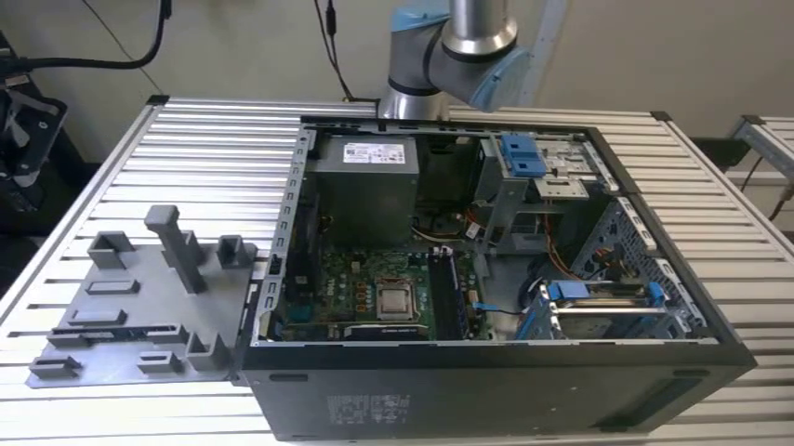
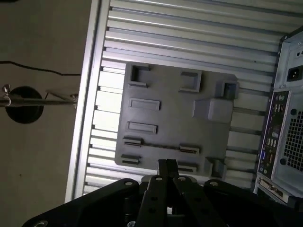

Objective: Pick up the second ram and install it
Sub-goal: 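Pick up the second ram and move it above second insertion slot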

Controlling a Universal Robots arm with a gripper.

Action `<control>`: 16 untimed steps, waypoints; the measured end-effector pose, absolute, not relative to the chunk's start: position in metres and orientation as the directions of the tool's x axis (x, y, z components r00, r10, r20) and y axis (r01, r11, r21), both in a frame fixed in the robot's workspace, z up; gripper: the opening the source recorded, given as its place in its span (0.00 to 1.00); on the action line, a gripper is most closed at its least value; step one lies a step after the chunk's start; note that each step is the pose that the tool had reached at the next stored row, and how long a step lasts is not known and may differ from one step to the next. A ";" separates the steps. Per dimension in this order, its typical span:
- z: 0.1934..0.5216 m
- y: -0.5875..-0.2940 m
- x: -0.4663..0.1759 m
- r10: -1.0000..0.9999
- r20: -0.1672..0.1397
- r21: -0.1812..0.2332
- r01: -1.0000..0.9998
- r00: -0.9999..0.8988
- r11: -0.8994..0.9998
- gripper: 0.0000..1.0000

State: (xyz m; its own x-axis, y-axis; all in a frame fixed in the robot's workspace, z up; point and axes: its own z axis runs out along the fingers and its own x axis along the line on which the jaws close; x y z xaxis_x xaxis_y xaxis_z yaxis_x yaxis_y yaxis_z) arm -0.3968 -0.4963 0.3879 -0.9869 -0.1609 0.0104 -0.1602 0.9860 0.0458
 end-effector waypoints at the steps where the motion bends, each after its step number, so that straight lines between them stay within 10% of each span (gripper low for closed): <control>1: 0.388 -0.496 -0.397 -0.175 0.011 0.046 -0.174 -0.985 0.984 0.11; 16: 0.388 -0.496 -0.397 -0.403 0.011 0.042 -0.402 -0.915 0.915 0.11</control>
State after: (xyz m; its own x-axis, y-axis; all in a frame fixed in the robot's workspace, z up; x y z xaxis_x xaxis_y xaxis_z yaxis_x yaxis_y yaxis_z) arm -0.3970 -0.4963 0.3879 -0.9153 -0.4027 0.0114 -0.4019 0.9147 0.0425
